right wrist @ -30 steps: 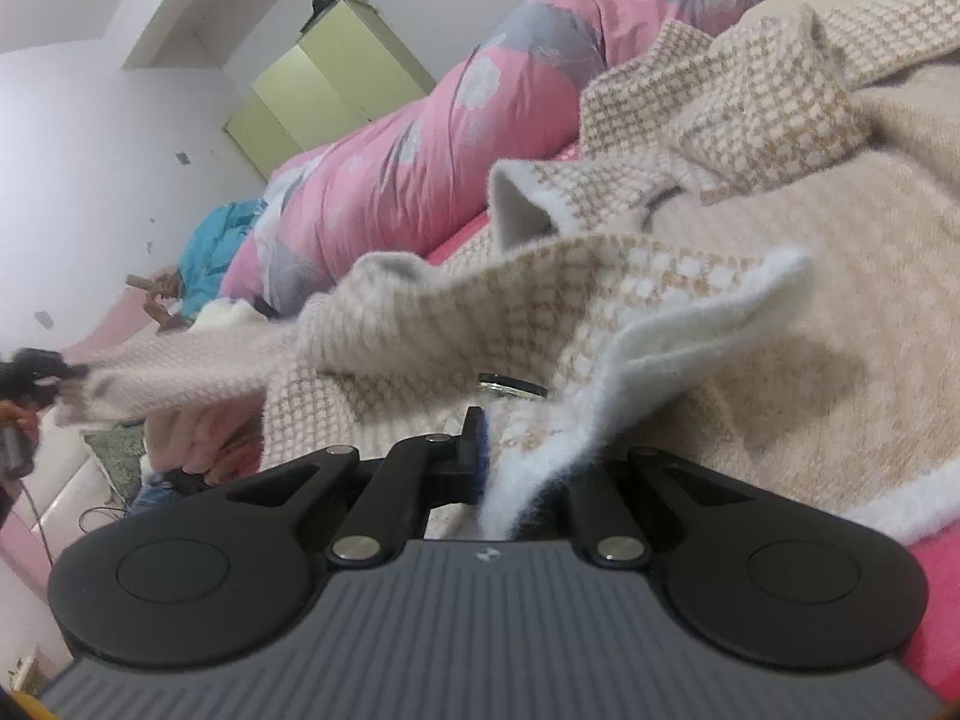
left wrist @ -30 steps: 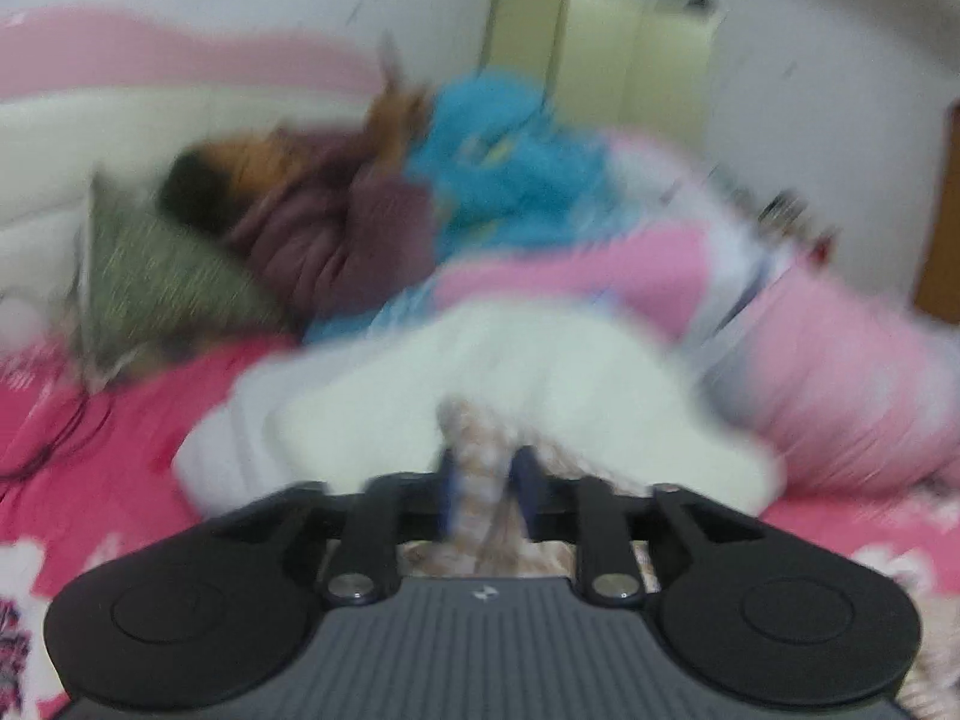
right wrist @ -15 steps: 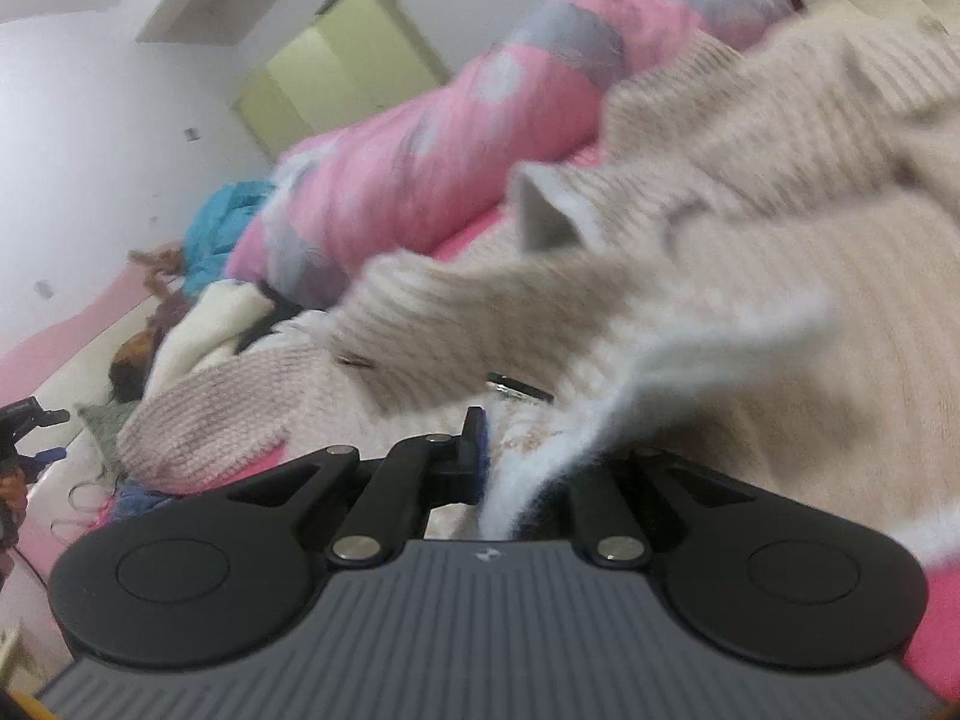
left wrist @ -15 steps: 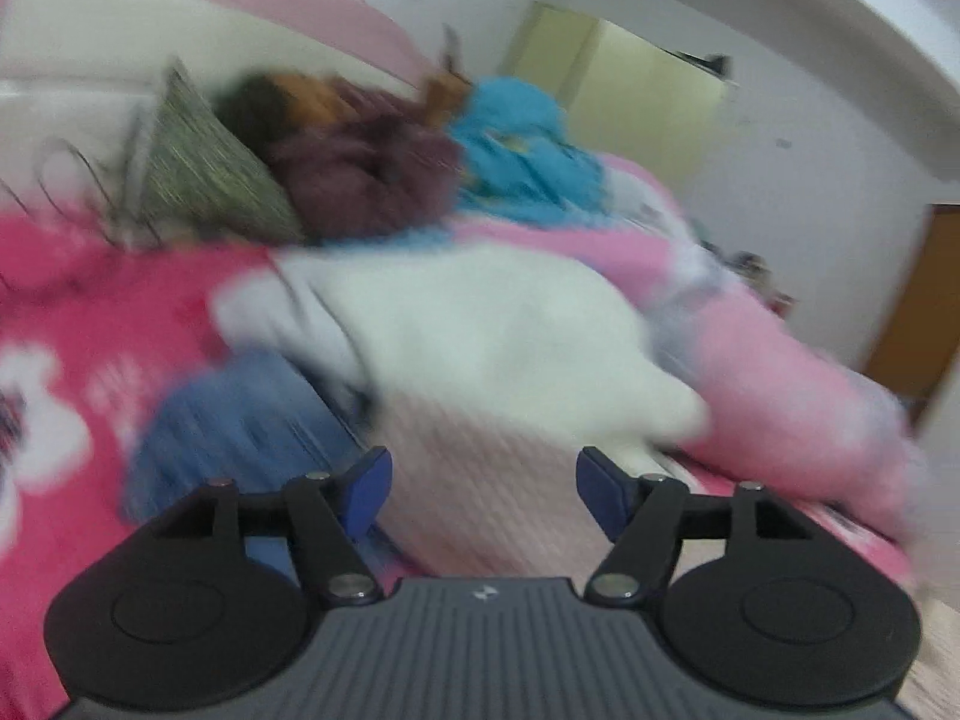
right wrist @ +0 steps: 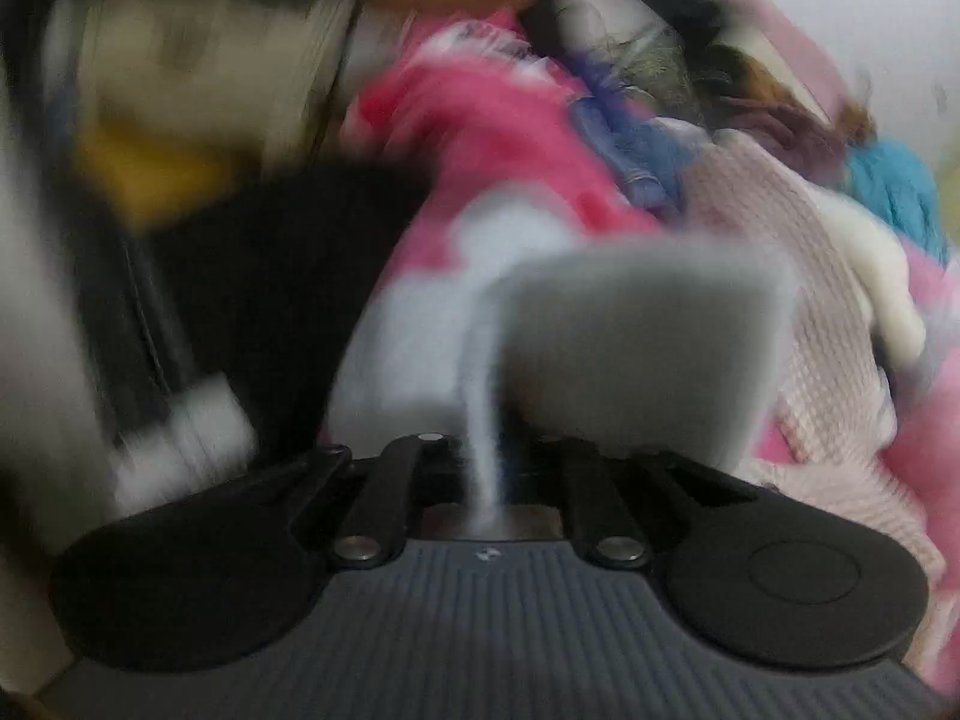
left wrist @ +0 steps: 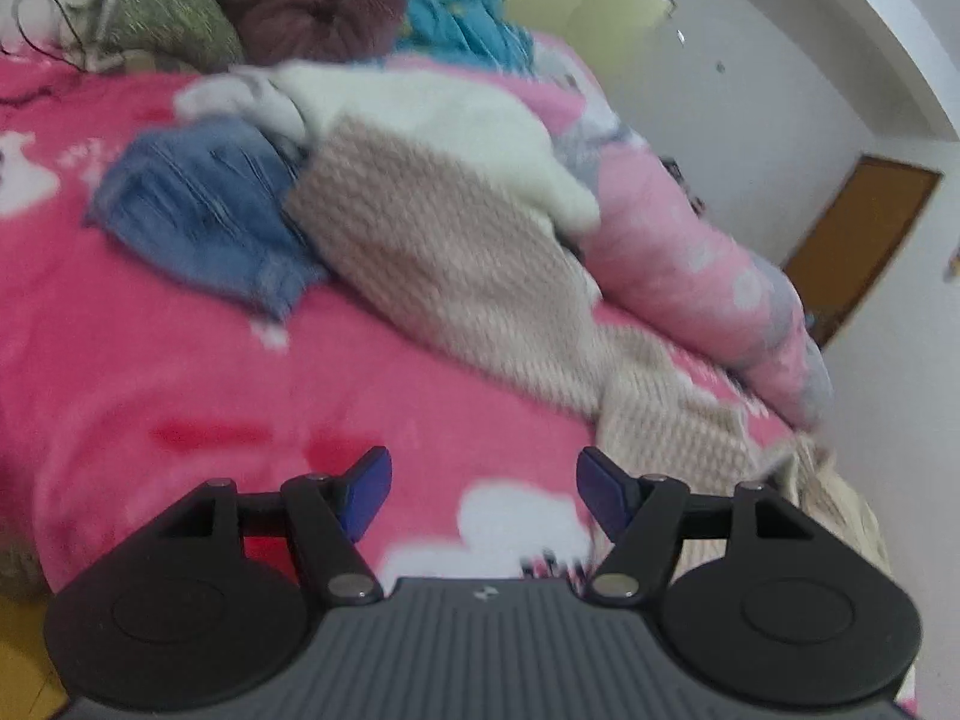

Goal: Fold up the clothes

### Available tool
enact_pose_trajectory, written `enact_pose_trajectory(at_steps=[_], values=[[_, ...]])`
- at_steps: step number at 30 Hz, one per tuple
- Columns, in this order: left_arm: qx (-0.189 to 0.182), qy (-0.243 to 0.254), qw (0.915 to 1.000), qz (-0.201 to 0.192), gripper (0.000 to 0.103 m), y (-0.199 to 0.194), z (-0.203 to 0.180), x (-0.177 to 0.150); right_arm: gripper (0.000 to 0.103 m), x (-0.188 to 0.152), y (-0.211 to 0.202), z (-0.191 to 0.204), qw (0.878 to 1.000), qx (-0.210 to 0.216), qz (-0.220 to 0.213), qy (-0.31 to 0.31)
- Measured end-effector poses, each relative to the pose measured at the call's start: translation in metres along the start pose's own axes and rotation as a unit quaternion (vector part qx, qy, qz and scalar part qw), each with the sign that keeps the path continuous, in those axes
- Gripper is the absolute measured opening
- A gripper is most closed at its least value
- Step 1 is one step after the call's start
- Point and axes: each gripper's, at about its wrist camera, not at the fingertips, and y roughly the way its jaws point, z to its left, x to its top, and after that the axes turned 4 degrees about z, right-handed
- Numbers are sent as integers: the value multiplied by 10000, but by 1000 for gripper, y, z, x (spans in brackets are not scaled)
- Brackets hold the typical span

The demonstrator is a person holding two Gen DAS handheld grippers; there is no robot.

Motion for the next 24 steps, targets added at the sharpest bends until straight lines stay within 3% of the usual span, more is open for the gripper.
enact_pose_trajectory(at_steps=[1, 3, 6, 8, 10, 13, 15, 16, 18, 20, 22, 23, 24], values=[[-63, 95, 9999, 83, 70, 1, -2, -5, 11, 2, 6, 12, 9995, -103, 107, -272], [-213, 324, 9991, 186, 73, 9, -13, -11, 18, 4, -2, 4, 9999, -2, 112, -21], [-494, 549, 9966, 370, 75, 28, -33, -11, 33, -2, -30, -26, 9955, 423, -149, 835], [-643, 757, 9941, 443, 75, 42, -49, -11, 43, -13, -51, -48, 9840, 790, -399, 1545], [-766, 1001, 9908, 500, 75, 57, -67, -12, 47, -36, -72, -75, 9584, 1336, -639, 2440], [-892, 1306, 9855, 615, 75, 80, -87, -16, 49, -75, -103, -113, 9017, 2040, -1032, 3669], [-871, 1466, 9836, 590, 75, 95, -95, -16, 51, -104, -123, -136, 8654, 2154, -1391, 4305], [-859, 1545, 9826, 576, 75, 102, -99, -16, 53, -117, -130, -151, 8549, 1935, -1491, 4578], [-705, 1647, 9827, 459, 75, 117, -101, -15, 56, -142, -135, -180, 8490, 1143, -1295, 4994], [-515, 1717, 9832, 353, 75, 134, -96, -13, 55, -166, -125, -208, 8384, 311, -777, 5386], [-405, 1620, 9854, 337, 75, 150, -85, -12, 45, -194, -98, -237, 8178, -420, -42, 5739], [-397, 1500, 9872, 369, 75, 157, -77, -12, 33, -209, -82, -251, 8049, -690, 306, 5885], [-389, 1381, 9888, 401, 75, 165, -69, -12, 28, -225, -62, -263, 7947, -821, 612, 5983]])
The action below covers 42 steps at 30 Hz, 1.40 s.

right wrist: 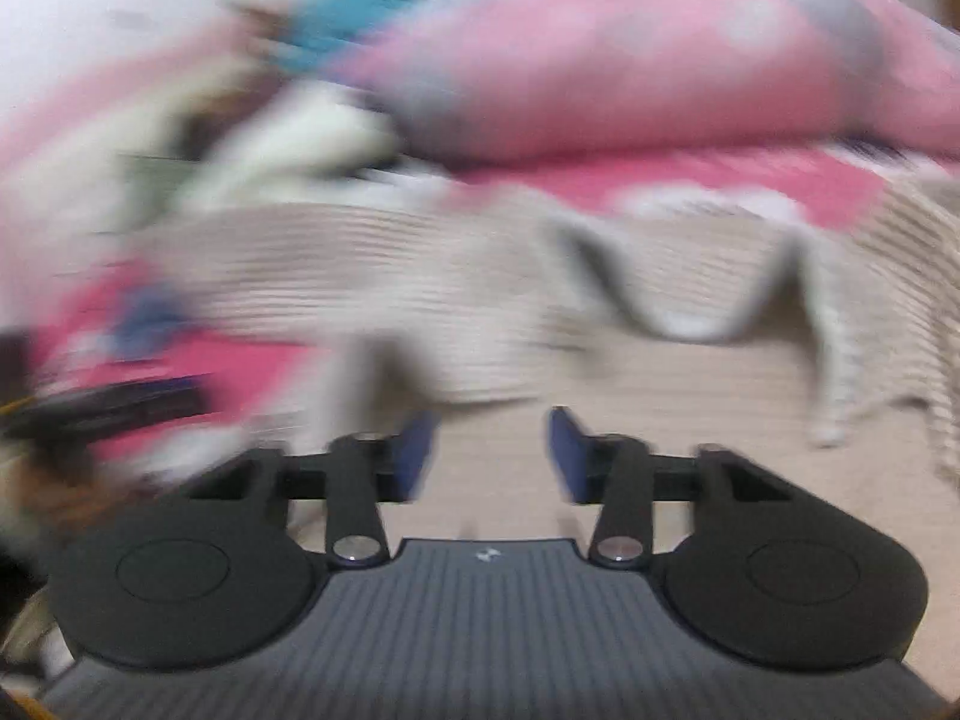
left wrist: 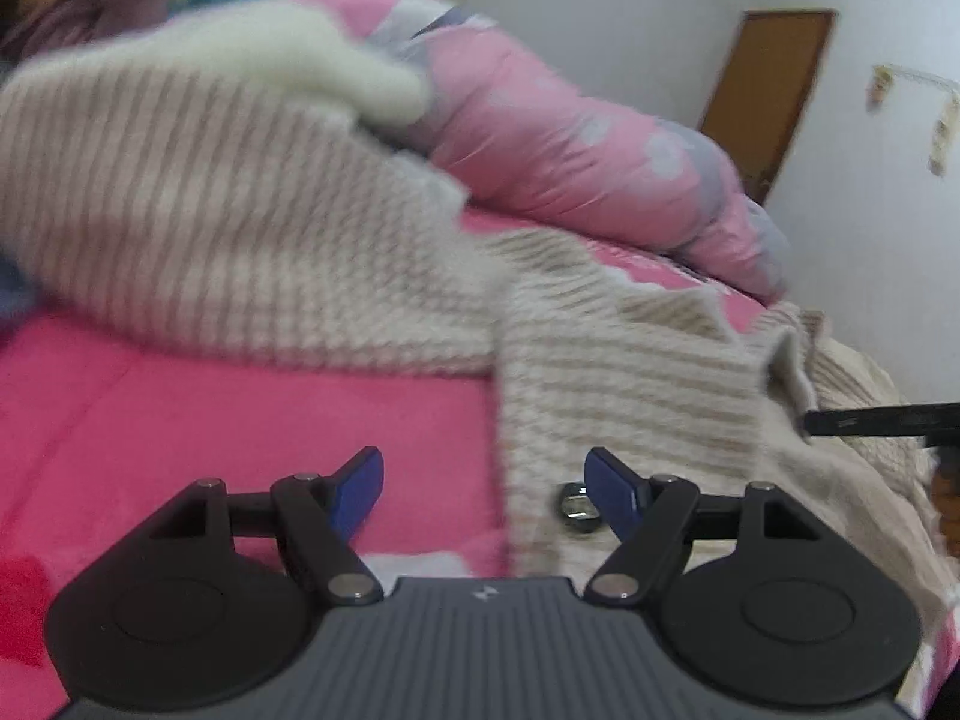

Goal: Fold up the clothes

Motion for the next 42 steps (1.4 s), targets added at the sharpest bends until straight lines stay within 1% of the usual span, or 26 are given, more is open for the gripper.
enact_pose_trajectory(at_steps=[2, 4, 5, 6, 9, 11, 13, 14, 16, 18, 20, 22, 24, 26, 28, 29, 31, 32, 33, 34, 37, 38, 39, 40, 41, 42], values=[[-197, -297, 9994, -36, 75, 5, 16, -6, 24, 11, 48, -19, 9982, -471, 361, 51], [-426, -519, 9977, -128, 75, 6, 27, -10, 21, 20, 89, -29, 9961, -700, 538, 42], [-540, -629, 9964, -174, 75, 6, 32, -12, 21, 30, 98, -30, 9968, -697, 396, 43], [-654, -740, 9949, -220, 75, 6, 38, -14, 17, 41, 106, -33, 9971, -720, 247, 50], [-635, -625, 9957, -253, 76, 7, 34, -15, 14, 84, 118, -42, 9950, -952, -279, 93], [-653, -618, 9956, -282, 76, 5, 35, -16, 14, 116, 115, -47, 9911, -967, -908, 51], [-755, -721, 9940, -323, 76, 8, 38, -15, 13, 150, 112, -51, 9860, -955, -1364, -42], [-785, -748, 9935, -336, 76, 9, 39, -15, 13, 167, 117, -53, 9834, -1076, -1453, -135], [-843, -799, 9926, -362, 76, 11, 41, -15, 11, 192, 133, -58, 9838, -1085, -1405, -256], [-854, -796, 9925, -365, 76, 11, 41, -15, 10, 197, 144, -58, 9842, -1036, -1404, -315], [-865, -796, 9924, -355, 76, 10, 42, -15, 9, 195, 154, -54, 9820, -1097, -1420, -590], [-863, -786, 9925, -354, 77, 9, 41, -16, 8, 200, 161, -54, 9821, -1141, -1362, -629], [-861, -777, 9926, -354, 77, 9, 41, -16, 7, 212, 164, -63, 9856, -994, -1335, -290], [-862, -769, 9927, -355, 78, 9, 40, -16, 5, 230, 180, -73, 9901, -764, -1173, 58], [-877, -759, 9926, -359, 79, 10, 41, -15, 4, 242, 202, -78, 9923, -711, -992, 186], [-884, -757, 9926, -360, 79, 11, 41, -15, 3, 245, 219, -80, 9943, -722, -767, 194], [-897, -765, 9924, -364, 79, 10, 41, -15, 6, 244, 263, -83, 9958, -910, -72, 111], [-903, -770, 9923, -365, 79, 10, 41, -15, 9, 238, 284, -83, 9924, -1204, 270, -11], [-906, -773, 9922, -364, 79, 10, 42, -15, 9, 232, 299, -81, 9886, -1443, 406, -148], [-910, -775, 9922, -366, 79, 10, 42, -16, 10, 229, 295, -76, 9879, -1516, 206, -253], [-915, -778, 9921, -367, 79, 9, 42, -16, 13, 233, 268, -70, 9900, -1387, 218, -165], [-920, -783, 9920, -368, 79, 9, 42, -16, 17, 234, 254, -69, 9912, -1305, 189, -104], [-921, -786, 9920, -367, 79, 9, 42, -16, 27, 234, 231, -72, 9935, -1139, 91, 22], [-918, -786, 9920, -365, 79, 9, 42, -16, 33, 233, 208, -75, 9949, -999, -38, 146], [-915, -784, 9920, -365, 79, 9, 42, -16, 43, 231, 183, -77, 9951, -926, -235, 238], [-916, -787, 9920, -365, 79, 9, 42, -16, 44, 228, 157, -78, 9948, -873, -444, 271]])
